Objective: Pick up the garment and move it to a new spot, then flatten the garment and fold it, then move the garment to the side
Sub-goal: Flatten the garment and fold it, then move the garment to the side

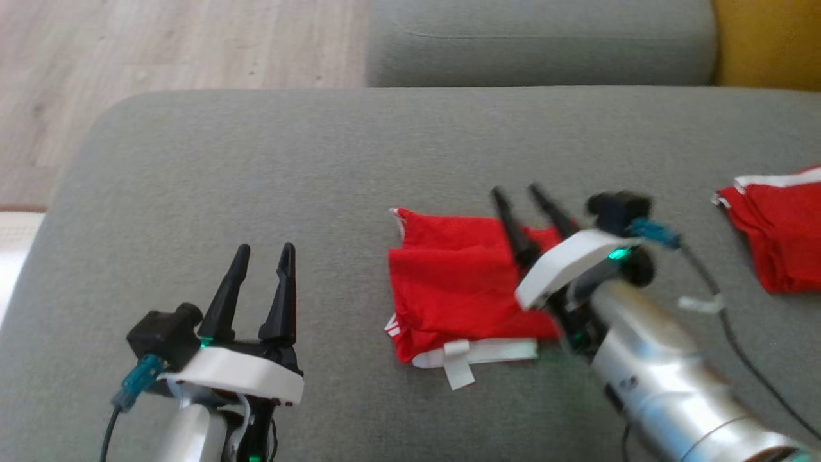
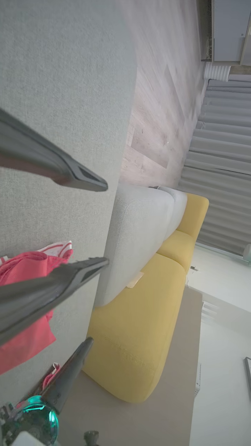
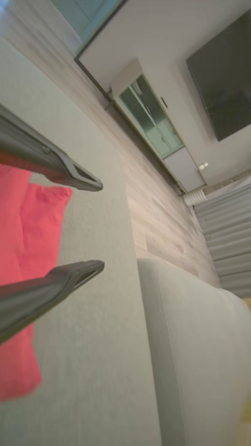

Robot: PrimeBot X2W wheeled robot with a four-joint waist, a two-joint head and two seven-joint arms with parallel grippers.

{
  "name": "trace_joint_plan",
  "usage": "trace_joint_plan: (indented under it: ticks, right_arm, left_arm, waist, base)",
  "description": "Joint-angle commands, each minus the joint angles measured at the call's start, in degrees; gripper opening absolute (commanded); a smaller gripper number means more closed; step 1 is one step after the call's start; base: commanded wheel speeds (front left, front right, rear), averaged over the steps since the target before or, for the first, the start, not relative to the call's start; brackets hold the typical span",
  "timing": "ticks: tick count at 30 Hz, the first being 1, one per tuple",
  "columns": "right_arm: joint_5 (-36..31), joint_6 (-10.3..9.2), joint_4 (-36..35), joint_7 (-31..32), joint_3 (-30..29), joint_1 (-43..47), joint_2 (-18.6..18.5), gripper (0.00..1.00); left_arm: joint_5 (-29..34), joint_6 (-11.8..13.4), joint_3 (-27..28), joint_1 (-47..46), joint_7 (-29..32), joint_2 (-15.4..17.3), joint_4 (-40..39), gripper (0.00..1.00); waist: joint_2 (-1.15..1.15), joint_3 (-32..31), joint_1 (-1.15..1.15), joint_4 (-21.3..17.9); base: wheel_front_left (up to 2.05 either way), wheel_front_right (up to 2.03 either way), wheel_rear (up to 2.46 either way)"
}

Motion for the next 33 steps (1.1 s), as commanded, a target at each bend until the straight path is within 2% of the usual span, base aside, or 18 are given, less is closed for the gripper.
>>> trace_joint_plan:
  ticks: [1,5,8,15,23,33]
  right_arm:
    - [-2.2,-0.05,-1.4,-0.8,-2.1,-2.5,-0.1,1.0]
    - [-11.7,-0.05,-5.4,-0.8,-11.5,-0.6,-3.7,1.0]
    - [-18.8,-0.05,-9.7,-0.8,-18.4,3.6,-4.8,1.0]
    - [-30.5,-0.05,-19.7,-0.8,-30.3,15.1,-2.0,1.0]
    - [-35.6,-0.05,-28.1,-0.6,-36.2,23.0,0.5,1.0]
    - [-33.9,-0.05,-32.7,1.0,-36.2,25.6,0.7,1.0]
  left_arm:
    - [-0.3,0.5,2.2,-1.6,-0.7,0.1,-2.4,1.0]
    - [-0.5,0.8,2.8,-2.0,-0.7,0.1,-3.6,1.0]
    - [-0.6,1.0,3.1,-2.3,-0.7,0.1,-4.2,1.0]
    - [-0.6,1.1,3.3,-2.2,-0.7,0.1,-4.9,1.0]
    - [0.5,0.9,3.7,-1.4,-0.7,0.1,-5.2,1.0]
    - [0.8,0.7,3.0,-1.2,-0.7,0.1,-5.2,1.0]
  waist:
    - [0.0,0.3,0.0,-1.2]
    - [0.0,0.7,0.0,-3.0]
    - [0.0,0.9,0.0,-4.0]
    - [0.0,0.8,0.0,-5.2]
    - [0.0,1.1,0.0,-5.4]
    - [0.0,1.4,0.0,-4.9]
  base:
    - [0.0,0.0,0.0]
    - [0.0,0.0,0.0]
    - [0.0,0.0,0.0]
    - [0.0,0.0,0.0]
    - [0.0,0.0,0.0]
    - [0.0,0.0,0.0]
